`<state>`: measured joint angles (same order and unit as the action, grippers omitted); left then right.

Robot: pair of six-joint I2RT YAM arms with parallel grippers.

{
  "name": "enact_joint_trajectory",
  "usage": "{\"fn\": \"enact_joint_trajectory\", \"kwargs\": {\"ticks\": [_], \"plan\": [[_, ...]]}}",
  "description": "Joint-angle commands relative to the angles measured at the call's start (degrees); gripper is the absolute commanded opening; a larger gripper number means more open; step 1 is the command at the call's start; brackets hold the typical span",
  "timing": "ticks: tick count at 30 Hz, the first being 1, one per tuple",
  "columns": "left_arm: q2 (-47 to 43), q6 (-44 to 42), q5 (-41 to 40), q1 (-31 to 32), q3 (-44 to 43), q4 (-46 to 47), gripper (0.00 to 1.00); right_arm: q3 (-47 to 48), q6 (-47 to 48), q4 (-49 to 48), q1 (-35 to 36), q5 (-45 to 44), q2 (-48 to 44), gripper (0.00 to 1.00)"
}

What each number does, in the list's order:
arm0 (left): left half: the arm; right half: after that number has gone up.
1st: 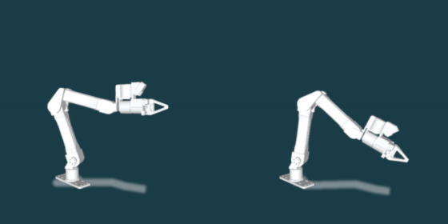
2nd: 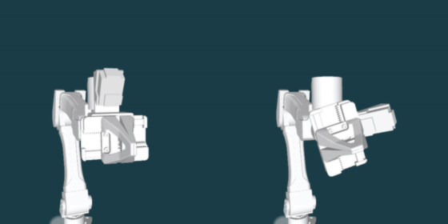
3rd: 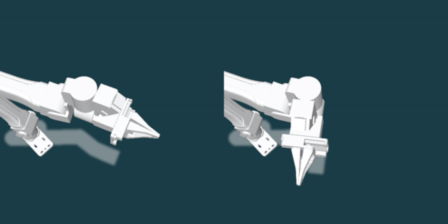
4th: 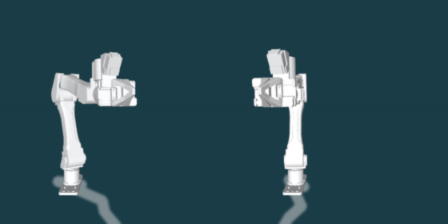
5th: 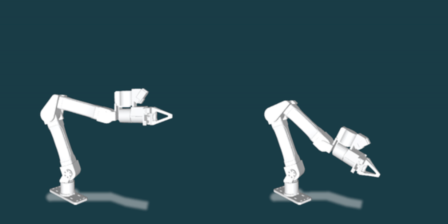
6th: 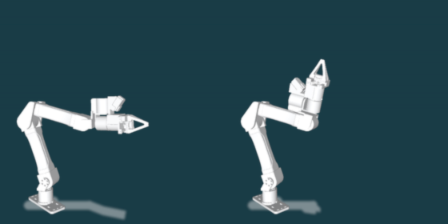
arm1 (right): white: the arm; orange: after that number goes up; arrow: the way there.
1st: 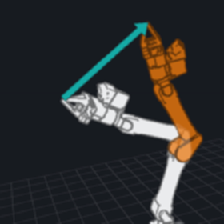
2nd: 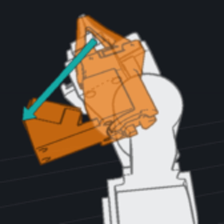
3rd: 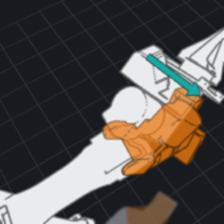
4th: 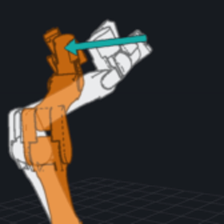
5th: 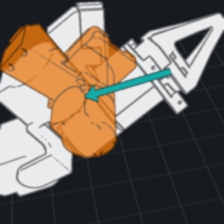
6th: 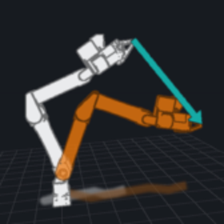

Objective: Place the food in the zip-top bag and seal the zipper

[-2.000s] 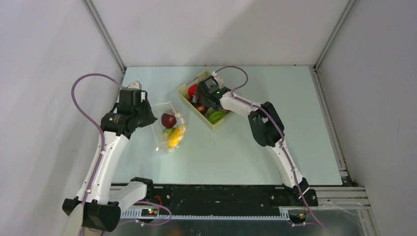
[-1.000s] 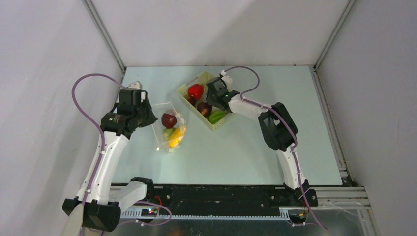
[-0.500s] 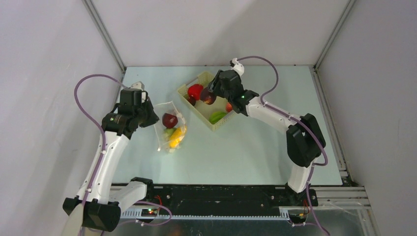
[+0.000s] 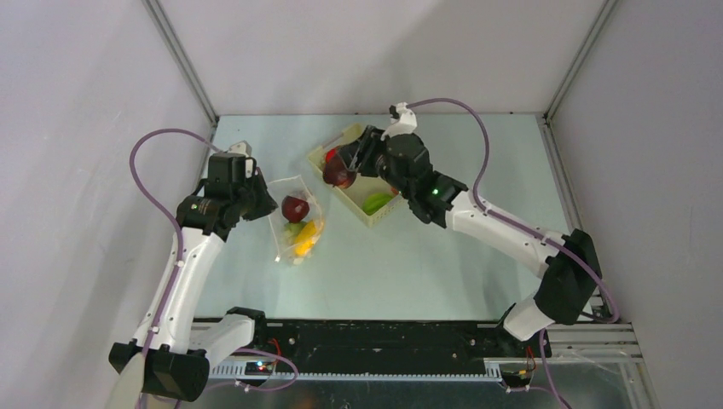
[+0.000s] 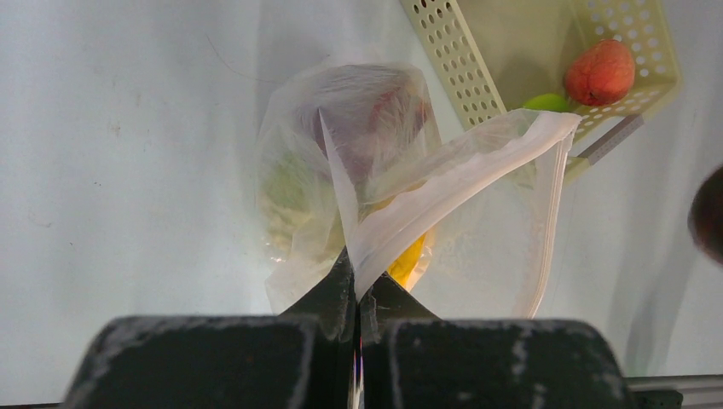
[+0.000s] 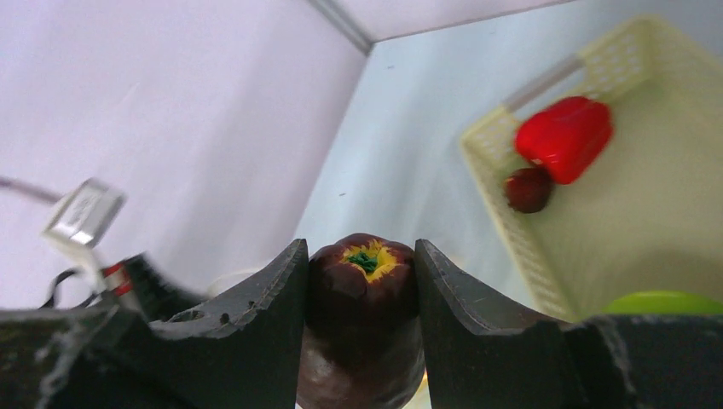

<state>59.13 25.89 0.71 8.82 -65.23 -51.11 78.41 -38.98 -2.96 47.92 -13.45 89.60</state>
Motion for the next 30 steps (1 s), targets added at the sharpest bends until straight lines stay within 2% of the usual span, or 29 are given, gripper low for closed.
{"fn": "enact_joint_trajectory", "kwargs": {"ticks": [1, 5, 12, 15, 21, 26, 29, 30], "plan": [[-0.63, -0.56, 1.32, -0.19, 0.37, 1.58, 0.0, -1.46, 1.36, -5.08, 4.3, 2.02, -2.43, 0.33], [-0.63, -0.53, 2.21, -0.16, 0.45, 1.75, 0.0, -1.51, 2.14, -8.11, 7.85, 1.86, -1.4, 0.33], [-0.94, -0.57, 2.55, -0.13, 0.58, 1.98, 0.0, -0.89, 3.09, -11.5, 12.77, -3.72, 2.22, 0.31], [-0.82, -0.53, 2.62, -0.19, 0.59, 1.99, 0.0, 0.44, 3.99, -10.41, 13.75, -7.24, 5.5, 0.32], [-0.82, -0.51, 2.72, -0.21, 0.56, 1.91, 0.0, 3.43, 4.23, -7.37, 15.51, -7.44, 10.2, 0.38], [-0.86, -0.5, 2.72, -0.2, 0.54, 1.96, 0.0, 6.84, 4.55, -4.39, 16.49, -6.46, 11.97, 0.56], [-0.95, -0.53, 2.67, -0.21, 0.54, 1.96, 0.0, 8.42, 4.44, -2.25, 17.31, -5.99, 12.45, 0.72], [-0.95, -0.57, 2.71, -0.21, 0.54, 1.97, 0.0, 8.86, 4.31, -1.58, 17.43, -5.94, 12.73, 0.9]]}}
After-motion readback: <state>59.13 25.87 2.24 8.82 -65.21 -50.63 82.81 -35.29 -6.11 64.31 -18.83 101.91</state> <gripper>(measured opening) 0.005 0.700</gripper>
